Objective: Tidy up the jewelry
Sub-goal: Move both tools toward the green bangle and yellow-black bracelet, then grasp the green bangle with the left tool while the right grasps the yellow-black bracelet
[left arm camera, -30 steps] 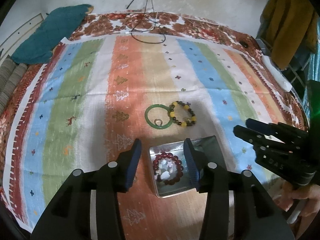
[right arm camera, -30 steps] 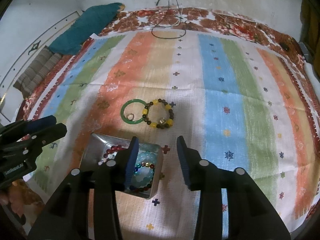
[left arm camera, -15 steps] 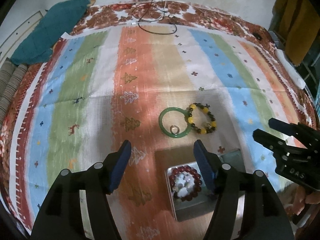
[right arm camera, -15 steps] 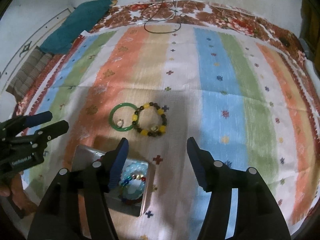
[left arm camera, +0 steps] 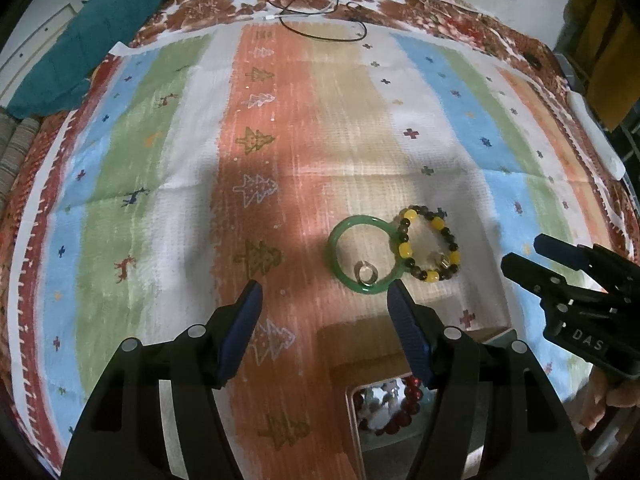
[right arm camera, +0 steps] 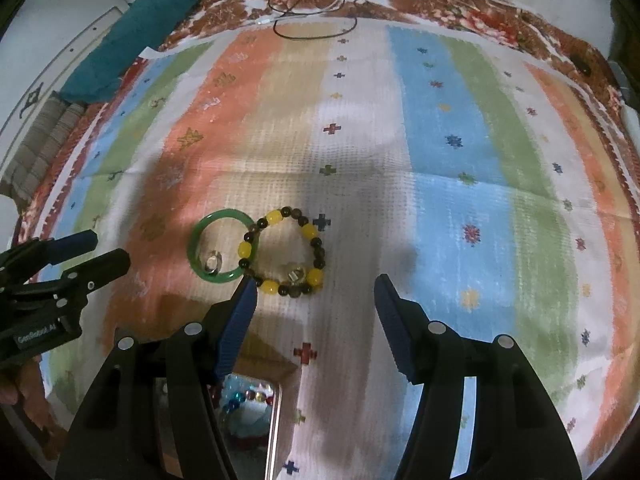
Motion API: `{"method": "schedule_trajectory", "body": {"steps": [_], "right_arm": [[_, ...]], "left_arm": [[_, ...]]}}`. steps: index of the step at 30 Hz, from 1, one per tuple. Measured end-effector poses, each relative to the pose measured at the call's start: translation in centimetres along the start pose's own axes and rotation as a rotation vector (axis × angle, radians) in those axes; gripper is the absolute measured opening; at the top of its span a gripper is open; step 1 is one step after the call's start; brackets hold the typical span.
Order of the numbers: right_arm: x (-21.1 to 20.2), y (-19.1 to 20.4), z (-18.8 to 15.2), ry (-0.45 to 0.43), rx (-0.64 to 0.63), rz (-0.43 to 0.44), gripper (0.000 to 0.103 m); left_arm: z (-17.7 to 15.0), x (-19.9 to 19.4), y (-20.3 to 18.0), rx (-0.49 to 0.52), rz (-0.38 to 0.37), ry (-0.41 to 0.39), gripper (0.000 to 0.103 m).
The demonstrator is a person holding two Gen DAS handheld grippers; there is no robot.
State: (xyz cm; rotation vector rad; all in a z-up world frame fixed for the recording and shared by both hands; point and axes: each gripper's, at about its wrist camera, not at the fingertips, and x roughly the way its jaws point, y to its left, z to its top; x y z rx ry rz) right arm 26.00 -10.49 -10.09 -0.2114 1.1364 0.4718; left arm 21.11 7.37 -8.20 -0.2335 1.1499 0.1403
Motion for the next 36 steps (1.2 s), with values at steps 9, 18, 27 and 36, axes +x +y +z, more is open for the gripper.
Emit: {"method": "schedule_trajectory", "body": {"steps": [9,18,27,36], "right_arm": [[2.0,0.4,1.1,0.035,-0.017,-0.014,0.061],[4.5,0.1,2.0,0.084,-0.019,-0.036,0.061],[7.3,0.4,2.5,0.132,-0.027,-0.044,0.05],[8.9,0.8,3.0,0.143,-0.06,-0.073,0.028]], "left_arm": [[1.1,3.3,0.9,-0.005,0.007,0.059,0.065],[2.1,5.7,0.9,0.013,0.011,0.087,0.064],[2.7,8.4,0.5,0.039,0.016,0.129,0.056],[3.0,10.1,0.0,0.07,0.062,0.145,0.046]]}}
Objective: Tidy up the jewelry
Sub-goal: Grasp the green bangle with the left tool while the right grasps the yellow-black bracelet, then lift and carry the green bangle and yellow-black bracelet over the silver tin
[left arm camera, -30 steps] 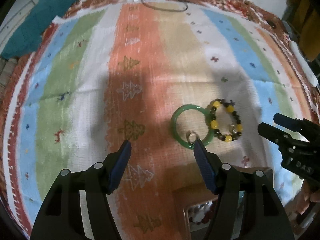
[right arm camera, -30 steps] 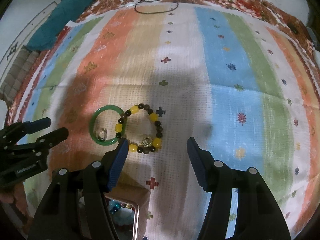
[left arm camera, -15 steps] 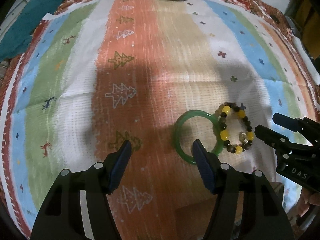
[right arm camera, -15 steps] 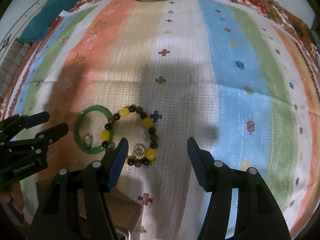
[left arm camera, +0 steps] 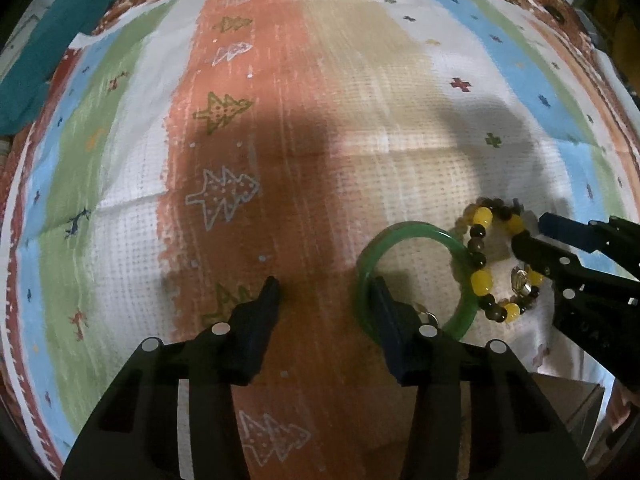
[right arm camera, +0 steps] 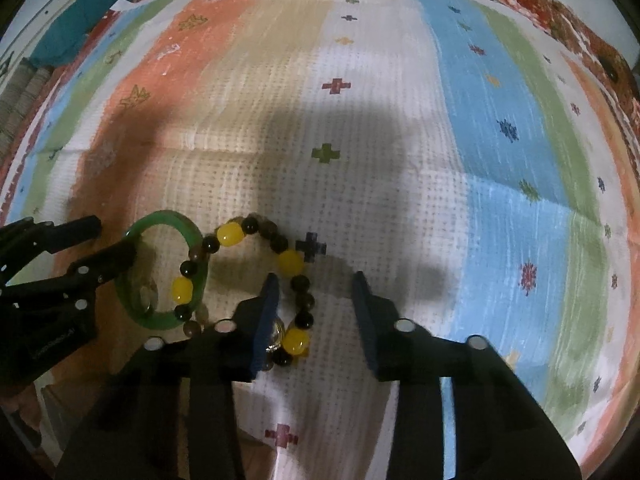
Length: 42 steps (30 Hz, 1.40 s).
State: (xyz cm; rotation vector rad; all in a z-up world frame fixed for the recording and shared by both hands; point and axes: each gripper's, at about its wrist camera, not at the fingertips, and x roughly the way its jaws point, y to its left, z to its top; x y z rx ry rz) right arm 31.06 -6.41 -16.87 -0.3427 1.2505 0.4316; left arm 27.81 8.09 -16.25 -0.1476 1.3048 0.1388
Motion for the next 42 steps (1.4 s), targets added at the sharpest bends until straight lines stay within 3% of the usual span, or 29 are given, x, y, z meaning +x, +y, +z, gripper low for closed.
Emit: {"method": "schedule_trajectory", "body": {"steps": [3,7,19,42], "right_arm": [[0.3,-0.1,0.1,0.0,-0.015,-0.031,0.016],[0.1,-0.7,0.3,-0.011,0.0,-0.027,0.011],[-2.7,-1.2,1.1,-0.13,-0.032,-0.084,0.011],[-8.9,0.2,0.5,-0.268,-0.046,-0.015,0.011]], "left_arm": [[0.2,0.3,-0.2,0.018,0.021,0.004,0.033],[0.7,0.5,0.6,-0.022,0.026,-0.004,0.007],[0.8,-1.1,2.2,-0.073,0.015,-0.047,0.006],[-0.7,-6.5,0.6,-0.069,0.009,-0.146,0.007]]}}
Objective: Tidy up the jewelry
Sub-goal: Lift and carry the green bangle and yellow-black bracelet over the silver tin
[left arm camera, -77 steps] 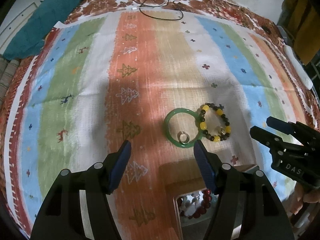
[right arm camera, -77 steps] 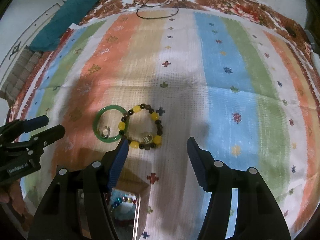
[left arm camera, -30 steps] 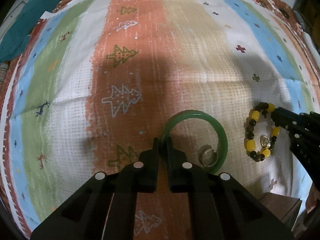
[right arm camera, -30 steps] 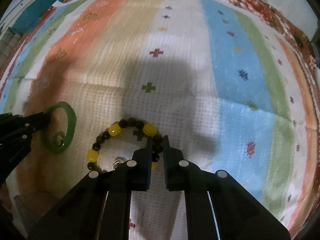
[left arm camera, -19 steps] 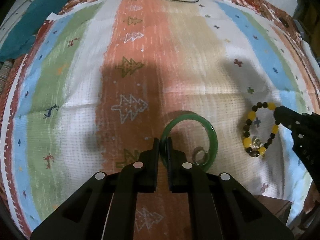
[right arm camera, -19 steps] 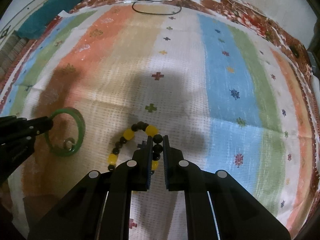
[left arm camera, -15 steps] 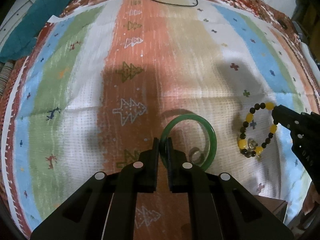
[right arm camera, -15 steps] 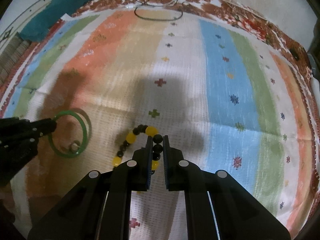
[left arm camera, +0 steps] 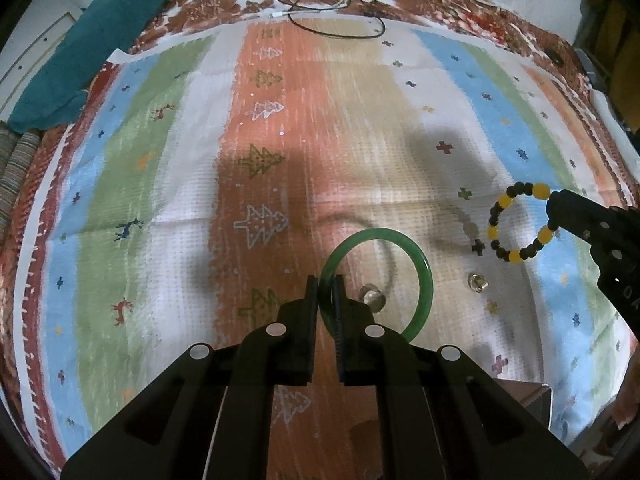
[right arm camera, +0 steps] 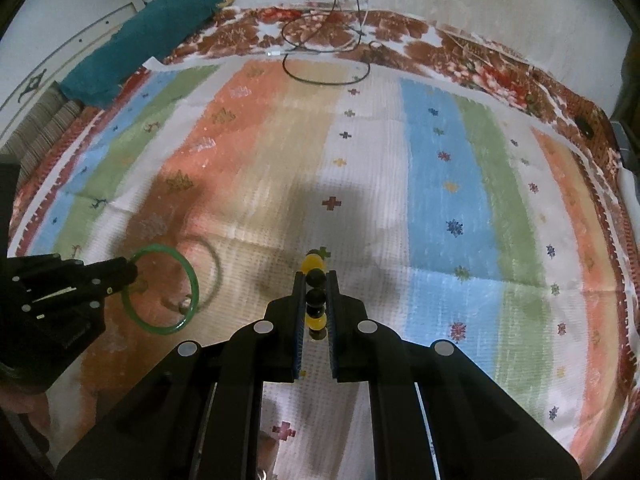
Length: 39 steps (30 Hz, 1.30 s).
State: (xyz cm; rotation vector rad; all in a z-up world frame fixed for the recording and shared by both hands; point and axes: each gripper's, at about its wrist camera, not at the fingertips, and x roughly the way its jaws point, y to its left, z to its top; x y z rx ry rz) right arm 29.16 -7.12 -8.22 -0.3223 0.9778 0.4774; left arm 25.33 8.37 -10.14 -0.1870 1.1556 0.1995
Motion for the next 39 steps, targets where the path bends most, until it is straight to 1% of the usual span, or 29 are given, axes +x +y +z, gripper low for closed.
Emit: {"method": "schedule_trajectory", "body": {"steps": [6,16,19,21,31,39], "right_arm": [[-1.2,0.0,-0.4,-0.017,0.01,0.014,0.011],[-2.3,0.5,-1.0,-0.026,-0.001,0.021,0.011],[-2.7,0.7,-1.4,-0.028,0.006,0.047,0.011],[-3.0,0.8,-1.5,-0.035,-0.003,0.036,0.011],[-4.6,1.5,-2.5,-0.052,-0.004,0.036,0.011],[-7.0,1.9,-3.4,-0.102,-0.015,0.051,0.011]], "left_arm": [[-0.4,-2.0,-0.5,-0.001,-0.005,-0.041,0.007],[-1.2,-3.3,-0.6,0.003,-0.005,-0.057,0.007],[-1.4,-3.9,-0.8,0.005,-0.005,-0.07,0.007],[-1.5,-4.3,-0.8,0.002,-0.01,-0.077,0.007],[-2.7,-7.1,-1.1,0.007,-0.031,-0.127,0.007],[-3.9,-8.9,-1.6,0.027,-0.03,-0.164,0.007]]}}
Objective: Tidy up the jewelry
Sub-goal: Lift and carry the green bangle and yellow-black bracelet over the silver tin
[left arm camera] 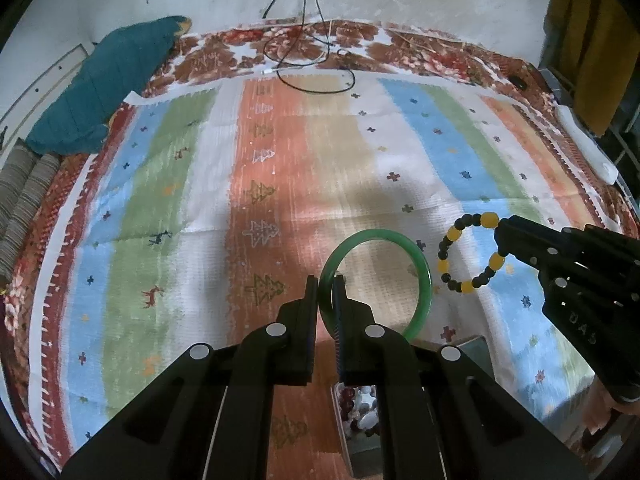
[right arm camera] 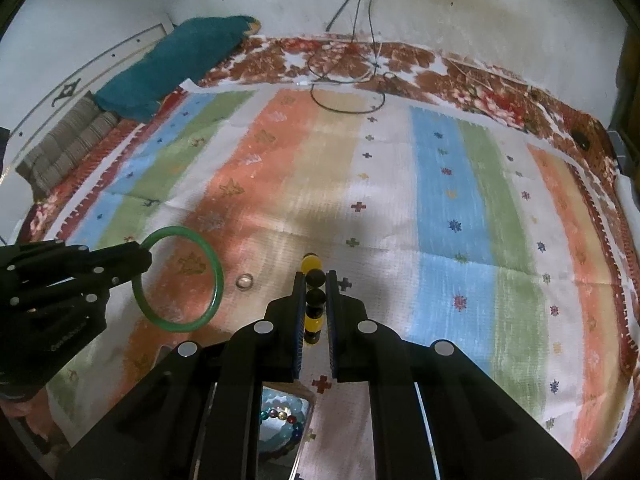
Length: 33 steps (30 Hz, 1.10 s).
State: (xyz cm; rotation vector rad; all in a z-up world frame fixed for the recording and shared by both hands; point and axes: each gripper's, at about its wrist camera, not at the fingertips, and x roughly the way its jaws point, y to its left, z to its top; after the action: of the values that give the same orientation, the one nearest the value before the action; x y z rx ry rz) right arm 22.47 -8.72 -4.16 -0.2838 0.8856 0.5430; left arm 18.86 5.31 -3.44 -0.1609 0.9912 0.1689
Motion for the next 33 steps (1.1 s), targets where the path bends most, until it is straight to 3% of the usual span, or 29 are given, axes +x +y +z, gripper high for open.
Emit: {"method": "schedule_trajectory", "body": {"steps": [21,33], "right_arm": [[-4.6,1.5,-1.9,-0.079,-0.027,0.027,0.011],[-5.6,1.7,-3.1,-0.082,-0.03,0.034,0.011]], "left_arm": [[-2.5,-3.1,-0.7,0.014,-0.009,-0.042,0.007],[-3.8,-4.2,-1.2,0.032,-0.011,-0.053,0.007]]}}
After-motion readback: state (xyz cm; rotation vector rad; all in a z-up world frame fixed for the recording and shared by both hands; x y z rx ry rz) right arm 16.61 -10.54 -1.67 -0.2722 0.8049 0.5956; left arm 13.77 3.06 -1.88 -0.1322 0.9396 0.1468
